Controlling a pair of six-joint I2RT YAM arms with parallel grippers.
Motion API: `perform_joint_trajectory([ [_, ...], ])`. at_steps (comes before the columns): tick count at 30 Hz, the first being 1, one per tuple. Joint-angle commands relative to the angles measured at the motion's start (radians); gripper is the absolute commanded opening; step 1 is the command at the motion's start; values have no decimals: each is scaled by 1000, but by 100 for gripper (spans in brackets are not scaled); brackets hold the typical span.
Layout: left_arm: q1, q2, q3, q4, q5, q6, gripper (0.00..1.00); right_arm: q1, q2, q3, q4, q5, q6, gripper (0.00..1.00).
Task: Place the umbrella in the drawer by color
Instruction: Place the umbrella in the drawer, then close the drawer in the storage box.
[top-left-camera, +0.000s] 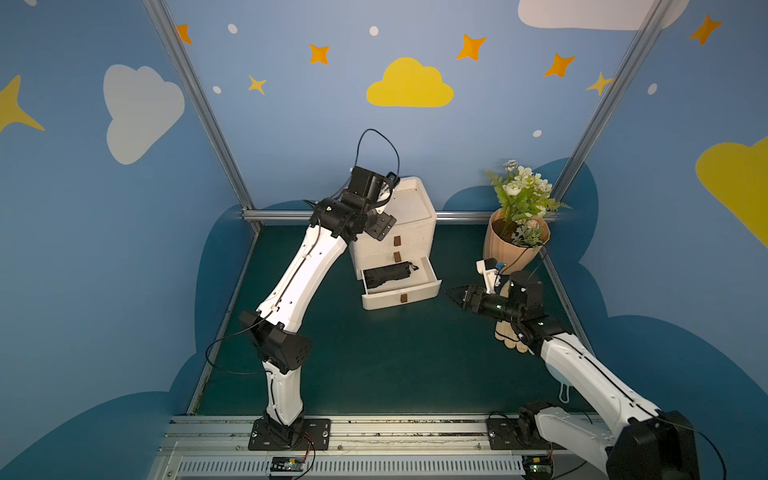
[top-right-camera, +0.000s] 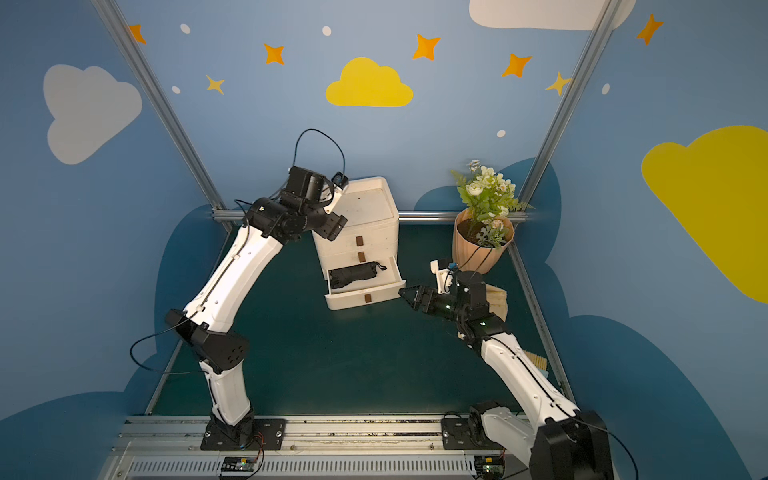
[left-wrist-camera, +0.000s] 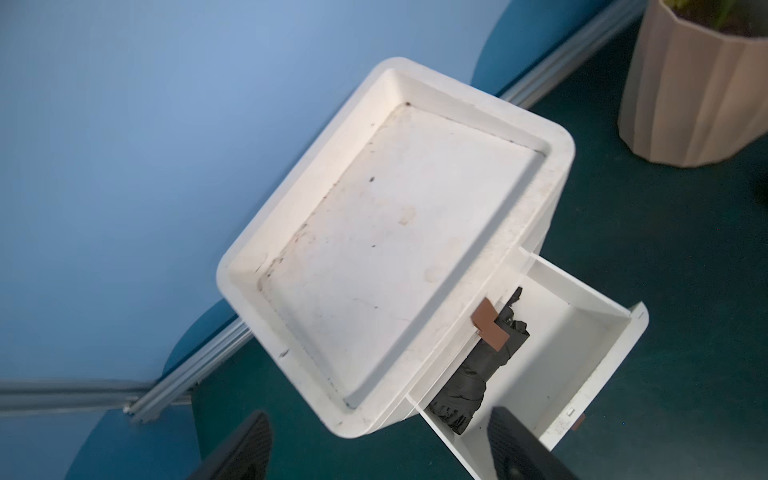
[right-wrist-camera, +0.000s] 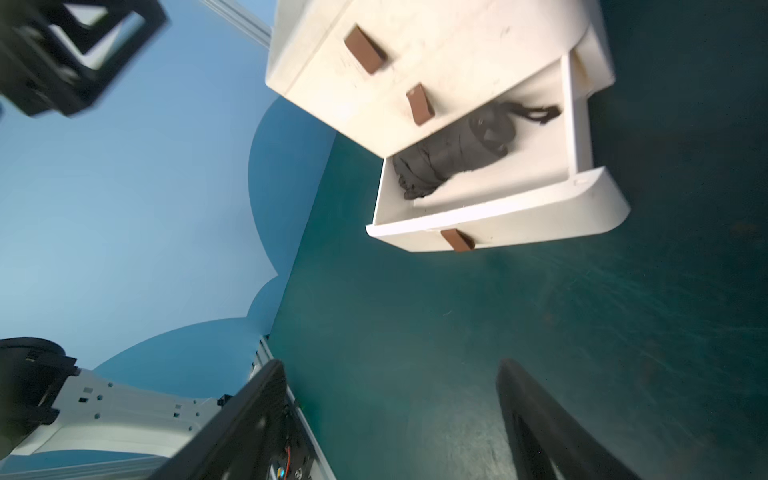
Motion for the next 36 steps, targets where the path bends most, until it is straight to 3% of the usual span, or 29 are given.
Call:
perform_joint_trajectory([
  [1,79,-37,-20,-16,91,-255,88,51,97,-29,165,-4,101,78],
  [7,299,-11,-89,54,353,-539,92,138,304,-65,446,95,245,76],
  [10,354,28,-106,110,443,-604,92,172,410,-71,554,129,300,74],
  [18,369,188,-28,156,572,-663,83,225,638,-59,774,167,393,68],
  [27,349,266,-2,174,589,-673,75,256,816,-10,932,209,446,58],
  [32,338,281,-3,164,589,-650,66,253,880,58,948,208,458,55],
  [36,328,283,-5,150,571,-626,52,250,905,81,949,211,457,53],
])
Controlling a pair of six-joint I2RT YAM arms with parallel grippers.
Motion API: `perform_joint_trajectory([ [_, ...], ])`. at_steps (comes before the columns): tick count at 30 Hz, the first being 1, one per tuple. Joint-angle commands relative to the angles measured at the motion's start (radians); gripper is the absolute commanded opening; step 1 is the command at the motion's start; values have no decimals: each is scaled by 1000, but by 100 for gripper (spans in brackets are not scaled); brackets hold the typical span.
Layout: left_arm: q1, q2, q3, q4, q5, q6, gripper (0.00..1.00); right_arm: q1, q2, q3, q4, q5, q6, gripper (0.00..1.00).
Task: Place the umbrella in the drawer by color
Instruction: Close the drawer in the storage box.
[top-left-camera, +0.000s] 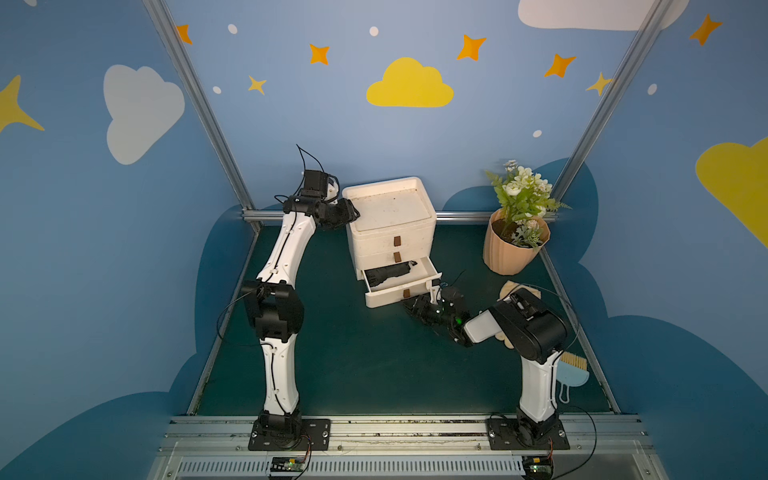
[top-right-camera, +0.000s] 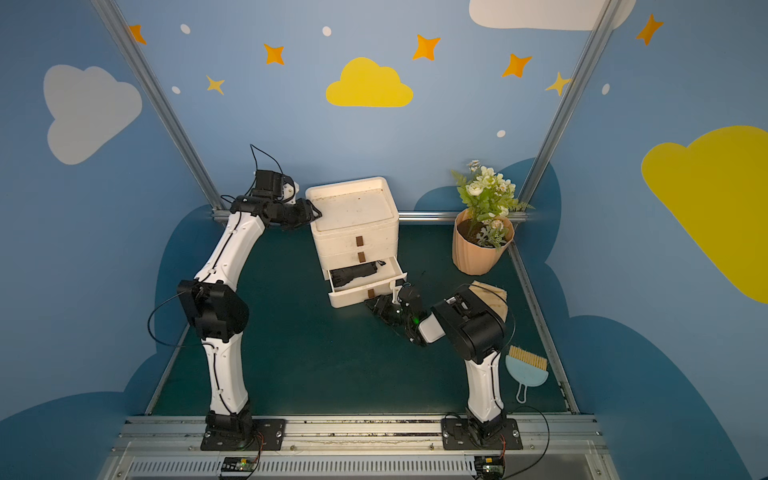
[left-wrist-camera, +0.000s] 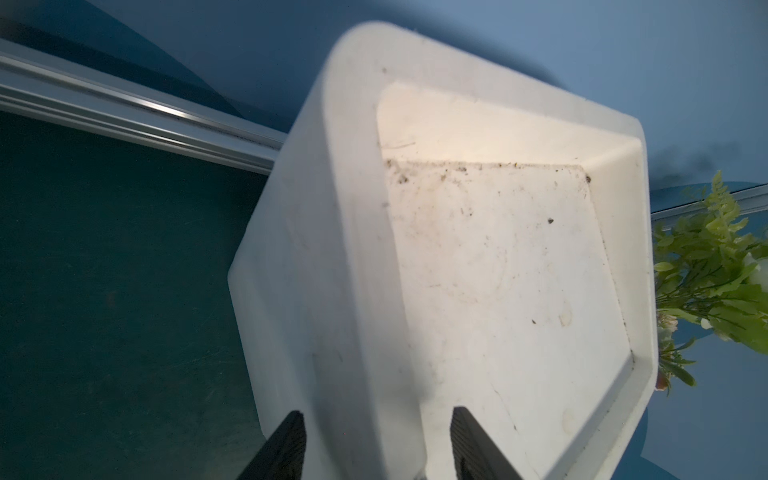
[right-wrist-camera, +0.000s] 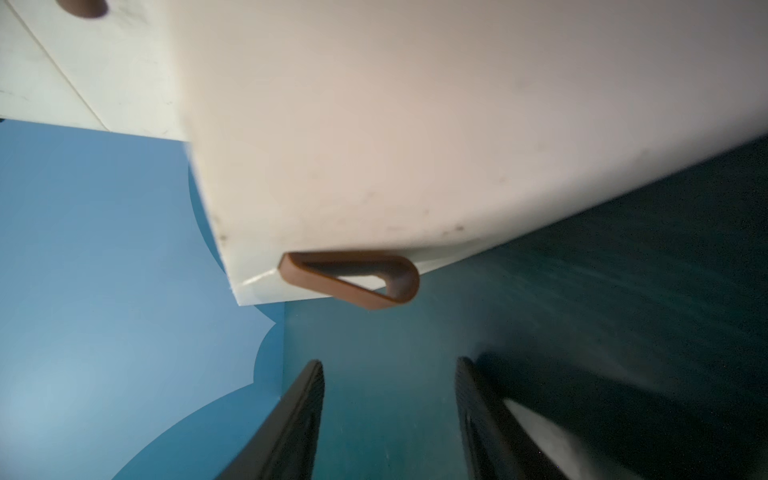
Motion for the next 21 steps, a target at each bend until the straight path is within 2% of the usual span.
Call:
perform_joint_trajectory([
  [1,-11,18,25,-17,-5,31,49,1,23,36,41,14,4,53],
  [5,-21,16,23,-27,-28,51,39,0,24,61,35,5,-9,50],
  [8,-25,14,22,-29,-32,57,37,0,19,88,18,3,-18,50],
  [14,-36,14,23,-29,-39,60,36,-6,50,161,-3,14,-16,46],
  [21,-44,12,21,-32,-50,69,35,-6,99,257,-22,53,-36,34],
])
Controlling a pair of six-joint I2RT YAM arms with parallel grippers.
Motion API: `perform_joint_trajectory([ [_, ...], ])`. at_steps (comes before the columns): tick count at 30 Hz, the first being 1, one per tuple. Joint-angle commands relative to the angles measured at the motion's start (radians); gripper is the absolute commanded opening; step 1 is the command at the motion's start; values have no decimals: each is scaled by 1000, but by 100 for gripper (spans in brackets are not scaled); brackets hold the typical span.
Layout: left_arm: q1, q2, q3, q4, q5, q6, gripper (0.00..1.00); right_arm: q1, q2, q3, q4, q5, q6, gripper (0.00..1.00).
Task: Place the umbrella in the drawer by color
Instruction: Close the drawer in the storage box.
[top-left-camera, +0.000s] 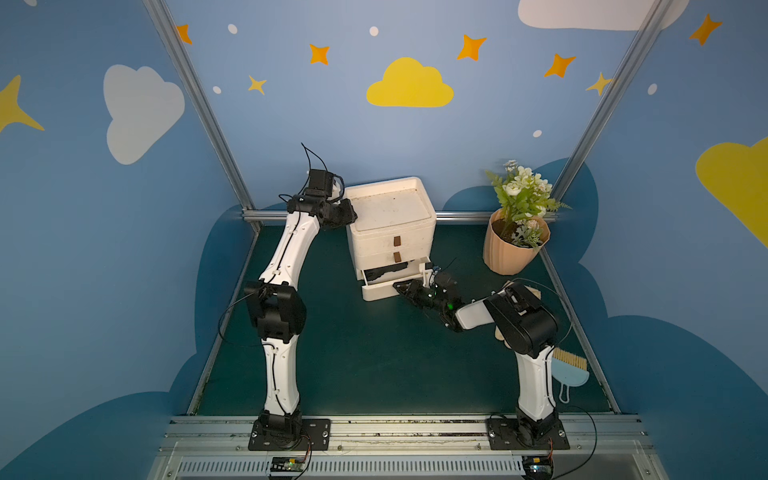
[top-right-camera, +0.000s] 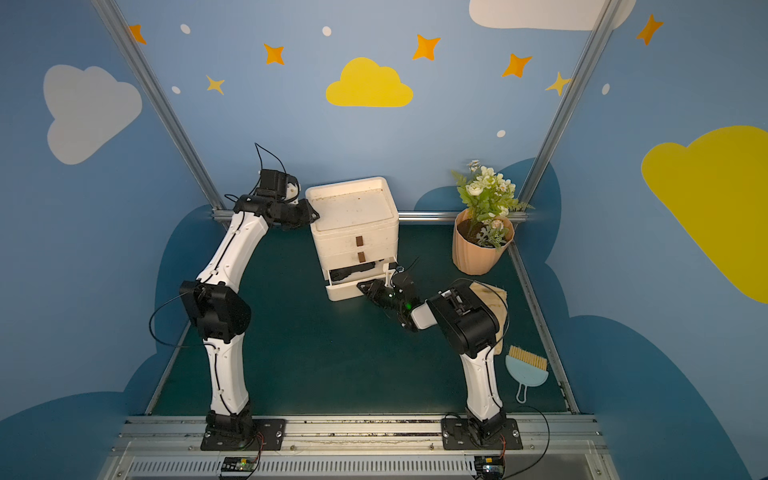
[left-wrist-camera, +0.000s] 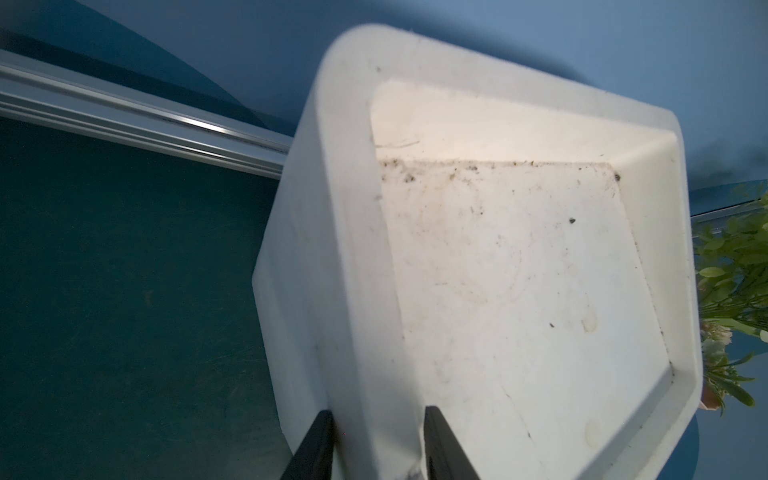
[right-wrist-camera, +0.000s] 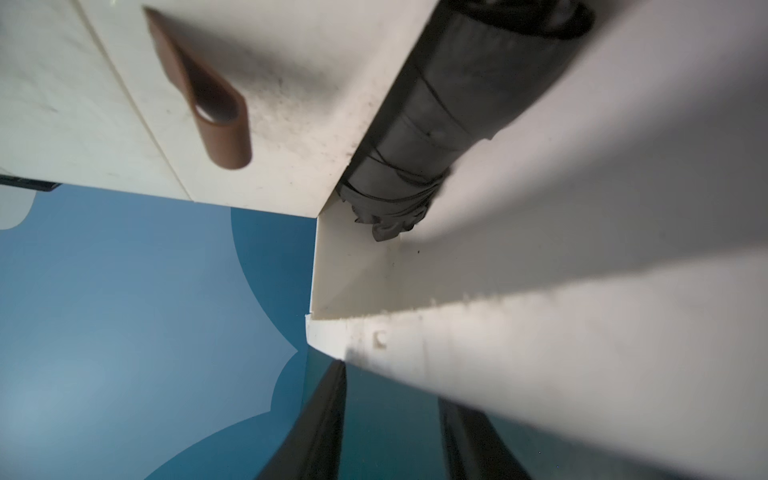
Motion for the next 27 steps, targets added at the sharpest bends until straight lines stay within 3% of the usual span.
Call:
perform_joint_trajectory([
  [1,-14,12,5,-5,52,61,35,-2,26,57,-18,45,-38,32],
  [12,-19,10,6,-5,47,66,35,15,48,94,24,248,-143,24],
  [27,-22,15,11,-11,48,77,35,27,159,236,16,324,-140,21],
])
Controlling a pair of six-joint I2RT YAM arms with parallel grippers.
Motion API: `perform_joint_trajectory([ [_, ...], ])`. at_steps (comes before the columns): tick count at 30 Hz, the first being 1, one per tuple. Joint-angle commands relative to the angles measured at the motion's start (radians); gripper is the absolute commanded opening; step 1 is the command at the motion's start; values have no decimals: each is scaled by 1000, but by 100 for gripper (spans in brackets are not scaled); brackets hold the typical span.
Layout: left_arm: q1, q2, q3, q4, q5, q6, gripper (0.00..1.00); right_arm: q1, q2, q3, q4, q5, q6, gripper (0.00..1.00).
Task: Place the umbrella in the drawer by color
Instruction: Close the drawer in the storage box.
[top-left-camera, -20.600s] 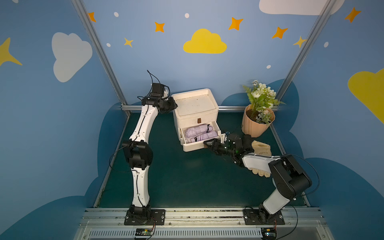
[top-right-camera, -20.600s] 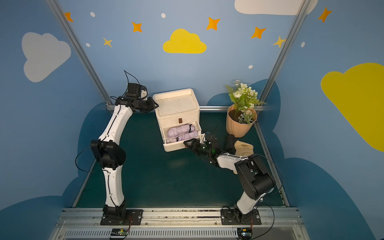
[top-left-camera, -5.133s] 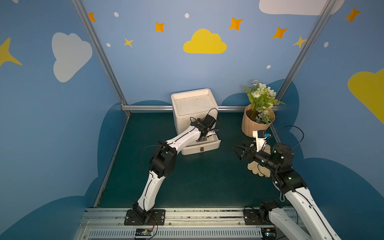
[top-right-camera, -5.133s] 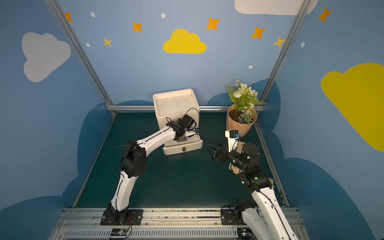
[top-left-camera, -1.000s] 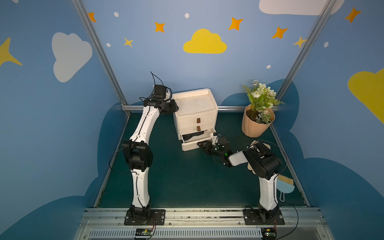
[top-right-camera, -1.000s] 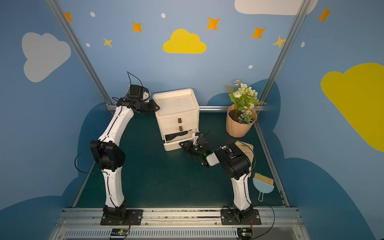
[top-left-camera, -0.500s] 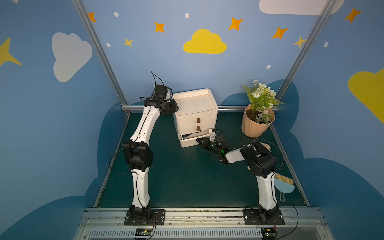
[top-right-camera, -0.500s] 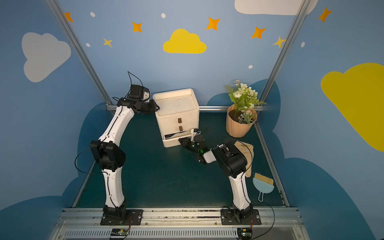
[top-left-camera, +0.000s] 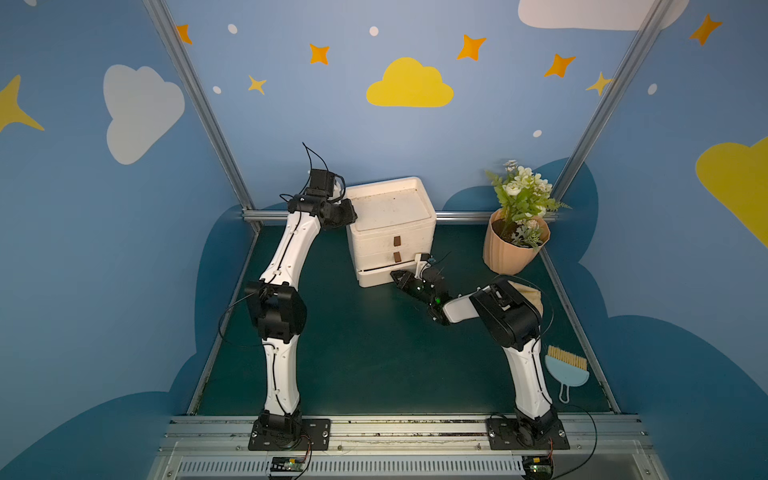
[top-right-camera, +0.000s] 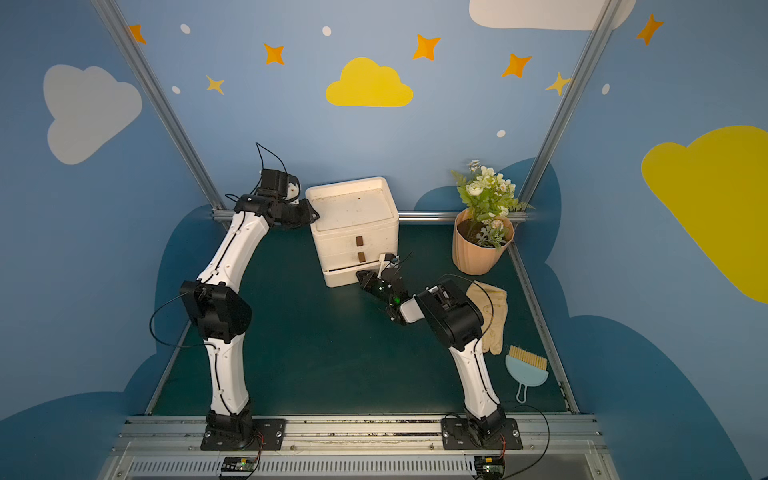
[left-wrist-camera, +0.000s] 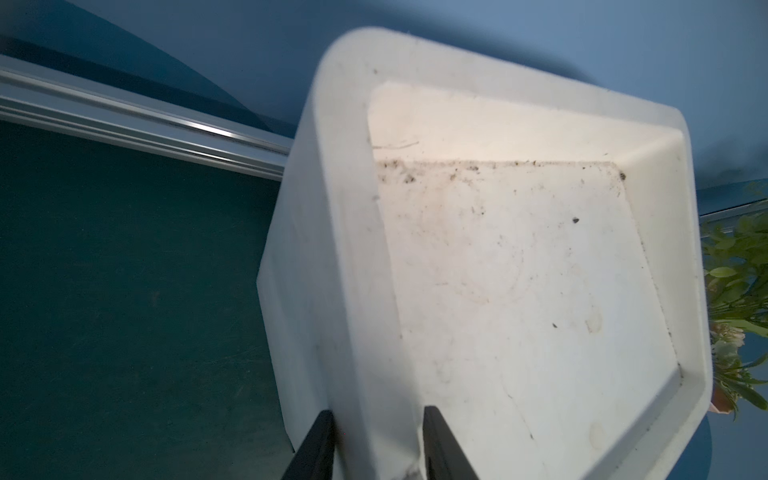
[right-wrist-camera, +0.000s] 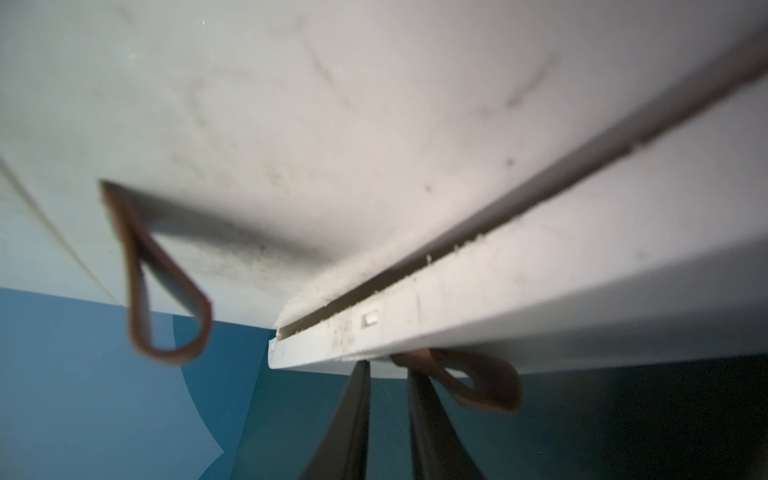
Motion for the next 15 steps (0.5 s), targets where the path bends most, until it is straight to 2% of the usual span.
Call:
perform_joint_trajectory([
  [1,-16,14,5,-5,64,71,35,-6,28,56,3,71,-15,21],
  [9,-17,6,4,-7,65,72,36,-6,45,61,14,105,2,21],
  [11,-17,4,5,-7,65,74,38,-3,28,50,12,99,-15,22],
  [14,-17,-9,5,-7,65,72,43,1,-7,26,0,91,-32,27],
  [15,-17,-15,5,-7,29,75,43,3,-20,13,4,89,-37,30],
])
